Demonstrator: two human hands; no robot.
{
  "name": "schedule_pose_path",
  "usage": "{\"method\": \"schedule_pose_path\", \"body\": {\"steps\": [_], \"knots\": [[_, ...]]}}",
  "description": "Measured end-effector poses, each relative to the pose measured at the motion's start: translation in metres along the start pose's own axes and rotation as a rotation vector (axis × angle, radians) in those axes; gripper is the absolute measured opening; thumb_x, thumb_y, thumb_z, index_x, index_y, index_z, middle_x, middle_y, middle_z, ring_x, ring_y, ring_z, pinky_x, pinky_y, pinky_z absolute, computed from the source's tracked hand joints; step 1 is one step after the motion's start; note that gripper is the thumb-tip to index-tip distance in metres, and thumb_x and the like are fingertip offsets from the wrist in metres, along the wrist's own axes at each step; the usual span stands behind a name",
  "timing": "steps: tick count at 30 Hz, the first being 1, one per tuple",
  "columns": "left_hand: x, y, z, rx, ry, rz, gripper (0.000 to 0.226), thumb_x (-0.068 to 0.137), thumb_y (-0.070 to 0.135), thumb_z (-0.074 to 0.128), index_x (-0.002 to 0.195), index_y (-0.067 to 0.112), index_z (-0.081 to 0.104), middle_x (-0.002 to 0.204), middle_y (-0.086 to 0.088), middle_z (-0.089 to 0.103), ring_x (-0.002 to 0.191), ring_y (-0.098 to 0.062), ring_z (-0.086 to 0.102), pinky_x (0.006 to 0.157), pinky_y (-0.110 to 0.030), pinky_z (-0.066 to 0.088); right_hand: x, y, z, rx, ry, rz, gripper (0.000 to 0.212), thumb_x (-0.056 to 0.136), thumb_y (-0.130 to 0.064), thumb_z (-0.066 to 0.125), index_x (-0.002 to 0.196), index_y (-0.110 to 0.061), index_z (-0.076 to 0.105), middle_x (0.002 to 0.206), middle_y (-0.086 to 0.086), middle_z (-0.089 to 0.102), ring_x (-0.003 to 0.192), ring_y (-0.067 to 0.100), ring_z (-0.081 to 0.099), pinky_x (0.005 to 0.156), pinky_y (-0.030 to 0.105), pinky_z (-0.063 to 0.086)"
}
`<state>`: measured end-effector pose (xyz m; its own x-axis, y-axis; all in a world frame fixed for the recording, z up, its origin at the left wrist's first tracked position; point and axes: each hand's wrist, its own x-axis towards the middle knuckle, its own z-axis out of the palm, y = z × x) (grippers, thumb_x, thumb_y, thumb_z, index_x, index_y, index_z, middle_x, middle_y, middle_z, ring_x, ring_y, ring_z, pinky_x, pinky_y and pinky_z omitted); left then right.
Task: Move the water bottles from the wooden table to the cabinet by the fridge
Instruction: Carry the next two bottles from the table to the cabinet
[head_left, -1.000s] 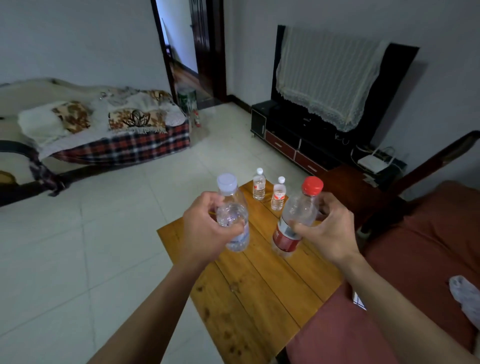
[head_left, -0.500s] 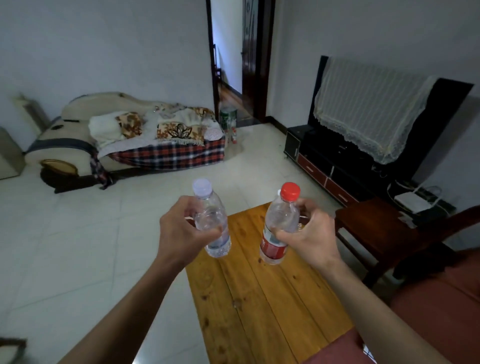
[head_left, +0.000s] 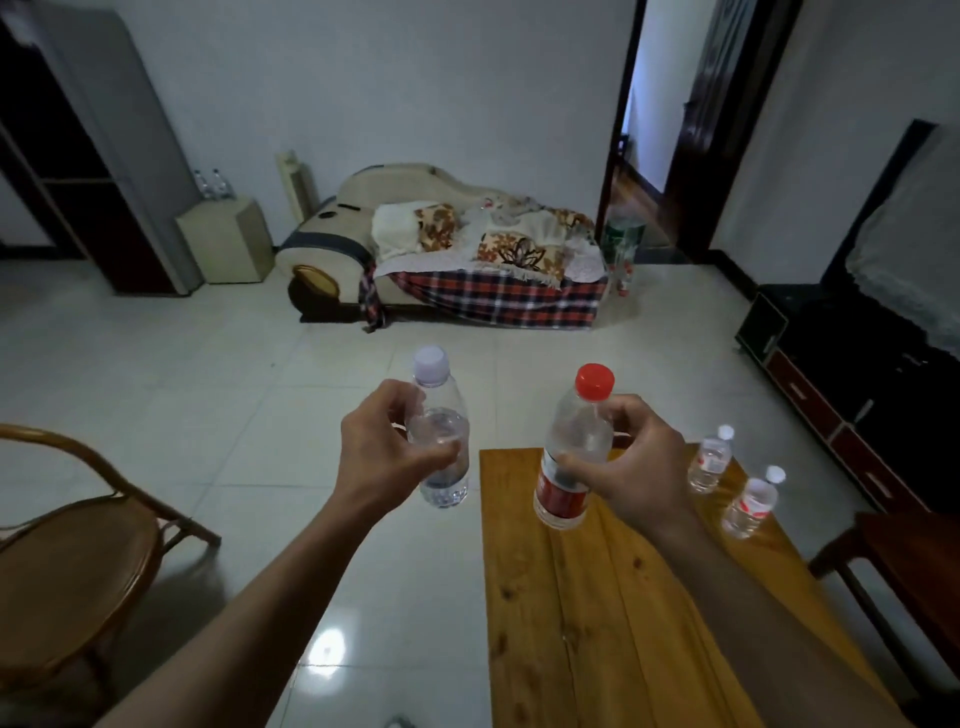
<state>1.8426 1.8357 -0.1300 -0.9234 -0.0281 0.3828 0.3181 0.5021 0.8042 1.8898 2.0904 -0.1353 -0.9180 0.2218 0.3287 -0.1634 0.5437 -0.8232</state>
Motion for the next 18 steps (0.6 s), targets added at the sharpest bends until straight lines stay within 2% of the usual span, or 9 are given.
{"method": "schedule_pose_path", "body": {"steps": [8, 12, 18], "knots": [[0.095, -0.084, -0.023, -0.04, 0.017, -0.032, 0.047, 0.052, 0.023, 0.091, 0.082, 0.027, 0.055, 0.082, 0.004, 0.064, 0.079, -0.016, 0.065, 0.065, -0.034, 0.058, 0.076, -0.016, 0.098, -0.041, -0.04, -0.03, 0.053, 0.06, -0.032, 0.088, 0.104, -0.027, 0.059, 0.1, -0.013, 0.064, 0.092, 0.007, 0.062, 0.066, 0.012, 0.051], [0.154, -0.125, -0.035, -0.067, 0.018, -0.015, 0.049, 0.052, 0.027, 0.09, 0.079, 0.033, 0.05, 0.084, 0.006, 0.065, 0.077, -0.017, 0.065, 0.064, -0.035, 0.057, 0.126, -0.031, 0.15, -0.059, -0.01, -0.02, 0.054, 0.059, -0.032, 0.089, 0.103, -0.031, 0.058, 0.099, -0.017, 0.064, 0.092, 0.006, 0.063, 0.072, 0.015, 0.053], [0.221, -0.162, -0.064, -0.058, 0.017, 0.052, 0.049, 0.054, 0.025, 0.09, 0.09, 0.024, 0.058, 0.084, 0.009, 0.063, 0.077, -0.013, 0.062, 0.064, -0.029, 0.055, 0.185, -0.062, 0.21, -0.053, 0.005, -0.057, 0.055, 0.06, -0.031, 0.089, 0.106, -0.029, 0.058, 0.1, -0.017, 0.063, 0.096, 0.005, 0.062, 0.076, 0.019, 0.053]]}}
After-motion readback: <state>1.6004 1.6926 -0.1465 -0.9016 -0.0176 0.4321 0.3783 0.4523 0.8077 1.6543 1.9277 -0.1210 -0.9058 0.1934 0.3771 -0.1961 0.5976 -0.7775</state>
